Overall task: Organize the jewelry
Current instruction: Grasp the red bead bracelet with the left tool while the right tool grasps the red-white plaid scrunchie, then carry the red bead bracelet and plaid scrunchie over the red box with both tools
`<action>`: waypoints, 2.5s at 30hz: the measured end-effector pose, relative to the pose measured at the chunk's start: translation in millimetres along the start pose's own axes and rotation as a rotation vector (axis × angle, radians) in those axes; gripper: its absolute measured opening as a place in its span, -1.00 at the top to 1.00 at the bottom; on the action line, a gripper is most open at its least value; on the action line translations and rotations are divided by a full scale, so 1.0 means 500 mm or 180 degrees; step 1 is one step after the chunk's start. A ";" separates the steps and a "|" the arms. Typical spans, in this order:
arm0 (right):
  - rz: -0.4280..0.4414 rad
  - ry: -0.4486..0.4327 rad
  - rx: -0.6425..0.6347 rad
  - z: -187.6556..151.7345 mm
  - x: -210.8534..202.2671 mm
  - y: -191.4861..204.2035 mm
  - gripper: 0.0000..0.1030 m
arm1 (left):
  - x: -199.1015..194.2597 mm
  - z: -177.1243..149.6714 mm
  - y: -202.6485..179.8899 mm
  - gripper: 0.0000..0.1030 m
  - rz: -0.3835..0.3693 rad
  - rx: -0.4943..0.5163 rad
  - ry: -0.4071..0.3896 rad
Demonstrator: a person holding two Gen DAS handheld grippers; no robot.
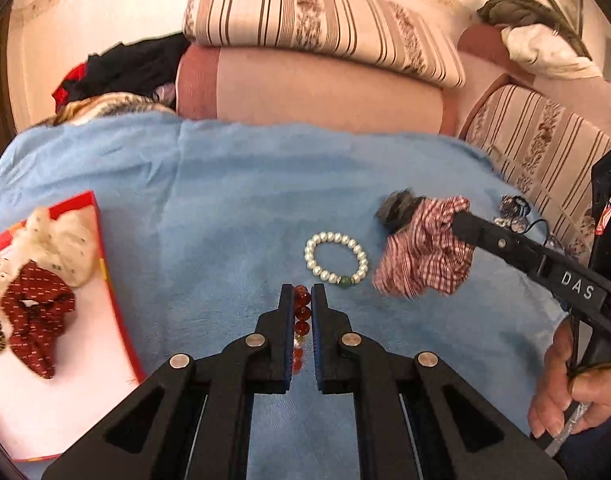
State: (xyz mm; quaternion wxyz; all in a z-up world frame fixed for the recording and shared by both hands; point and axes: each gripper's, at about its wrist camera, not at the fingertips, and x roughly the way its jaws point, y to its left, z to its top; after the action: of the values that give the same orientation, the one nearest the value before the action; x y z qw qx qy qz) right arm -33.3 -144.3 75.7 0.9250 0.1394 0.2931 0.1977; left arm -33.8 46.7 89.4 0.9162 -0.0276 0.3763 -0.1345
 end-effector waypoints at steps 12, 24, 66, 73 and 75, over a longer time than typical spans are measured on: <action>0.0039 0.0002 -0.0015 -0.013 0.017 0.007 0.96 | 0.035 -0.022 0.024 0.86 0.0154 0.0013 -0.0042; 0.0090 0.0025 -0.0118 -0.027 0.030 0.024 0.96 | 0.042 -0.020 0.024 0.86 0.0323 0.0120 -0.0107; 0.0066 -0.0185 -0.0142 -0.032 -0.008 0.087 0.96 | -0.015 -0.008 0.003 0.86 0.0544 0.0308 -0.0442; 0.0053 -0.0129 -0.0126 -0.060 -0.023 0.114 0.96 | -0.047 -0.007 0.019 0.85 0.0553 0.0248 -0.0516; 0.0063 -0.0119 -0.0114 -0.066 -0.028 0.124 0.96 | -0.059 -0.007 0.027 0.85 0.0570 0.0228 -0.0549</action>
State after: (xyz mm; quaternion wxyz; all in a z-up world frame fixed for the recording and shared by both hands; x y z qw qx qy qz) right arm -81.1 -91.0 79.8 0.9306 0.1294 0.2707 0.2095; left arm -53.2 67.9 105.0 0.9539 0.0274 0.2921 -0.0626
